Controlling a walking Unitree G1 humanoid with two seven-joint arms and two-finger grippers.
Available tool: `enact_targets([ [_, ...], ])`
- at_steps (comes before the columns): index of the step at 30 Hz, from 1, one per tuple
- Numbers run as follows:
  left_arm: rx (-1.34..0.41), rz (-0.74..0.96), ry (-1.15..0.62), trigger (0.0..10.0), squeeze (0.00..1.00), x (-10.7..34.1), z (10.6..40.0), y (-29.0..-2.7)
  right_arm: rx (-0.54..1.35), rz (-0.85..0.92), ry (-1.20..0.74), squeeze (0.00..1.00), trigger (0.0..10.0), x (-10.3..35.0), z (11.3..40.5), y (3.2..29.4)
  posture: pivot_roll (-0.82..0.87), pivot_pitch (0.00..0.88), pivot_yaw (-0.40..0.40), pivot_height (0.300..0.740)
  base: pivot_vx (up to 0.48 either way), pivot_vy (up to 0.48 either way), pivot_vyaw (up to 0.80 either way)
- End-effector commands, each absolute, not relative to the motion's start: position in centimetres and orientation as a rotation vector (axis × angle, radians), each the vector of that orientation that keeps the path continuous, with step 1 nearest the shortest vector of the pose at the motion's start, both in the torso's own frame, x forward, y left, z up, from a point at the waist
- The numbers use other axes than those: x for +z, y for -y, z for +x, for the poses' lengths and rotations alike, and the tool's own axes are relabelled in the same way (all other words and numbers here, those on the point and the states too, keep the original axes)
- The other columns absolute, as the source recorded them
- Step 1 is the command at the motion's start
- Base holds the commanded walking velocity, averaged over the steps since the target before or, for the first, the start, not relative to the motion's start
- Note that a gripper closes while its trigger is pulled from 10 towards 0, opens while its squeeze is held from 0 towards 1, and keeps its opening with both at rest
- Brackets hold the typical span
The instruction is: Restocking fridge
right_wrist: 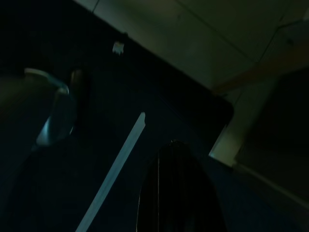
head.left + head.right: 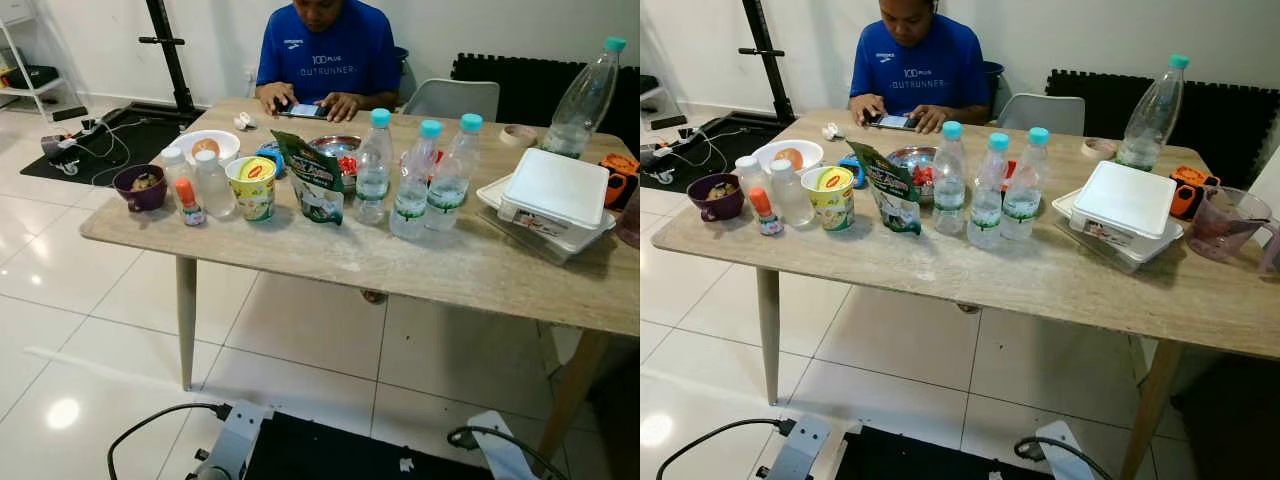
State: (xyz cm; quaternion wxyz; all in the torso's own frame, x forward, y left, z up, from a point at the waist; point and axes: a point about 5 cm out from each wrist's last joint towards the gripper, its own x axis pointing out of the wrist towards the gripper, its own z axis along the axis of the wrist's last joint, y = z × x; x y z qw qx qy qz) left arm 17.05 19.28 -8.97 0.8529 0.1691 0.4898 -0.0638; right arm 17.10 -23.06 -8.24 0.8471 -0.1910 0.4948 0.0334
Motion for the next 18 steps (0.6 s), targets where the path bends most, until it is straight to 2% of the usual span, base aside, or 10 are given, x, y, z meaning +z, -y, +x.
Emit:
enact_targets([
  [1,-0.113,0.339,-1.045,10.0,0.0,-9.1,16.8,-19.5,0.043,-0.38,-1.046,0.0,10.0,-8.1,17.1,23.4,-0.06,0.0,-0.021,0.74,0.0,0.0,0.0],
  [3,-0.075,0.286,-1.051,10.0,0.0,-9.2,16.3,-19.6,0.054,-0.39,-1.059,0.0,10.0,-8.3,16.6,23.5,-0.05,0.0,-0.028,0.74,0.0,0.0,0.0],
  [13,-0.118,0.322,-1.113,10.0,0.0,-10.0,14.4,-19.6,0.04,-0.376,-1.075,0.0,10.0,-8.5,16.3,23.4,-0.05,0.0,-0.021,0.74,0.0,0.0,0.0],
  [18,-0.108,0.315,-1.106,10.0,0.0,-9.9,14.7,-19.9,0.057,-0.378,-1.101,0.0,10.0,-8.8,15.8,23.2,-0.04,0.0,-0.023,0.74,0.0,0.0,-0.69],
])
